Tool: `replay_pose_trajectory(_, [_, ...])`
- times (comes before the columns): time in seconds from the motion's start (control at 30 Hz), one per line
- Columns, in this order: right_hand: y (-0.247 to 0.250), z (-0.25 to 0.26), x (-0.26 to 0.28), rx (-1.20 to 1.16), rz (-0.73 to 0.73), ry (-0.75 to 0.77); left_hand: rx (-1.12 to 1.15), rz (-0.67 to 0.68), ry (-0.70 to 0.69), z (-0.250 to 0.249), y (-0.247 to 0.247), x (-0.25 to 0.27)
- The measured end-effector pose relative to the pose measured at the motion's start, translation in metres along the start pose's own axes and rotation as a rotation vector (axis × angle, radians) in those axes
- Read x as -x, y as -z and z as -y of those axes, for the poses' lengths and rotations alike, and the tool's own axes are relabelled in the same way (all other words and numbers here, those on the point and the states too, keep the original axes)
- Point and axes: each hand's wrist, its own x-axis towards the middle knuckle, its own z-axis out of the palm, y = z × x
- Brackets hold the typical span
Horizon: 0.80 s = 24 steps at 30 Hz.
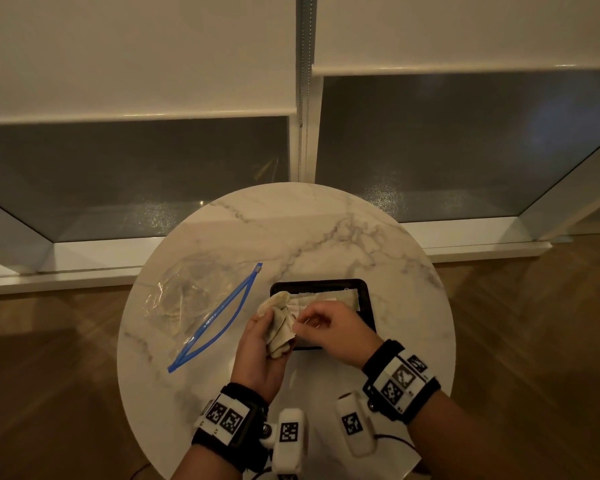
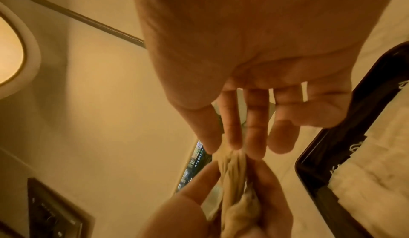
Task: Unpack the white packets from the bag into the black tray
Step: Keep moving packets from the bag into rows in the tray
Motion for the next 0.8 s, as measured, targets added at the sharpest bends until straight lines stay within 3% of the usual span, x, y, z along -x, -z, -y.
replay_pose_trajectory(0.27, [-0.010,0.010,0.012,0.010,-0.121,-0.141,0.036,0.031,0.013,0.003,-0.002,0.006])
replay_pose_trajectory(0.43, [-0.007,0.019,0.023,-0.198,-0.090,-0.193,0.054,0.038,0.033,0.003,-0.001,0.010])
replay_pose_trajectory(0.8, [-0.008,0.024,0.026,-0.194,-0.074,-0.248,0.010,0.061,-0.011,0.007,0.001,0.007])
